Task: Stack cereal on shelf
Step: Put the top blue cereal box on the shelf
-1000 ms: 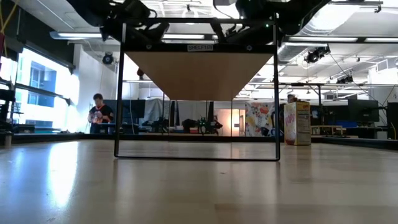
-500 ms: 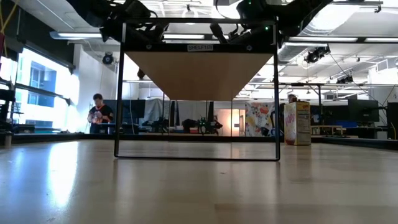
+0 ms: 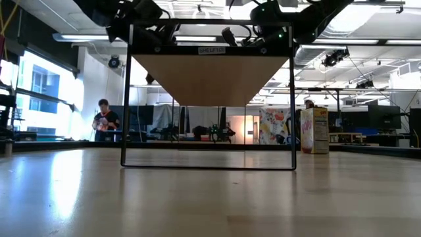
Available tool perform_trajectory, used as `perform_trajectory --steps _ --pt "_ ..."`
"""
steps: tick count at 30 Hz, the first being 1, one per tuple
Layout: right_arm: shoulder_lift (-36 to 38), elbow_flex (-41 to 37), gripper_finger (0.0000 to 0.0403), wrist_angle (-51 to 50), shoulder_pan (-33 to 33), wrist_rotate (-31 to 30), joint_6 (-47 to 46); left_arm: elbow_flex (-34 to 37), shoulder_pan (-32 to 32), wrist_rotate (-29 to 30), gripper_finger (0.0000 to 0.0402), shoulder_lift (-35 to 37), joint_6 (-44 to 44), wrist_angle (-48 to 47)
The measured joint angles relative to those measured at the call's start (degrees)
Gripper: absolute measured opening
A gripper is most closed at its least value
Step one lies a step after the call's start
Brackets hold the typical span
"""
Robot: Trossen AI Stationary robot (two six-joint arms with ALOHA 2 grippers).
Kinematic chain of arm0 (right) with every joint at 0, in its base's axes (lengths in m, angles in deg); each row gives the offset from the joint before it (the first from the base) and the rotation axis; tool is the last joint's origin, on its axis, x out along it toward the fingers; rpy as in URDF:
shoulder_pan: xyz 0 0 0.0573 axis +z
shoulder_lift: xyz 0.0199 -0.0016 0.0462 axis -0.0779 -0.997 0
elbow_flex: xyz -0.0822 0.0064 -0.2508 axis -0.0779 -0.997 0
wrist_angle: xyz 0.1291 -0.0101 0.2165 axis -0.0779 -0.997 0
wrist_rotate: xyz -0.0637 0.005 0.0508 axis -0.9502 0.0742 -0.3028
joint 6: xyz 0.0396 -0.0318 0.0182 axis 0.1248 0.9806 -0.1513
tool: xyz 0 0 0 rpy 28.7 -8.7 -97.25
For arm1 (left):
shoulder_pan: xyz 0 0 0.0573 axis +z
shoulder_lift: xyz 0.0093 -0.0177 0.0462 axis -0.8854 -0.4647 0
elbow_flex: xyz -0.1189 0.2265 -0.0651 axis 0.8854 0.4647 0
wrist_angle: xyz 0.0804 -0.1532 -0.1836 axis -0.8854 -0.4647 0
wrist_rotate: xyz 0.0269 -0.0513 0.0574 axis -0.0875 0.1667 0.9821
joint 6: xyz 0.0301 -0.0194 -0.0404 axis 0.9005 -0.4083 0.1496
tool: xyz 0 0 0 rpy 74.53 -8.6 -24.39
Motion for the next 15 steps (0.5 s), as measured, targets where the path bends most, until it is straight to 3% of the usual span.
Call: perform_trajectory --steps 9,15 --pt "0.0 0.0 0.0 0.2 -0.37 1.71 1.01 0.0 -1.32 1.95 0.0 0.0 -1.59 0.07" --pt "0.0 0.0 0.0 -3.32 -0.7 5.11 3.29 -0.02 2.97 3.59 0.0 3.53 1.04 -2.35"
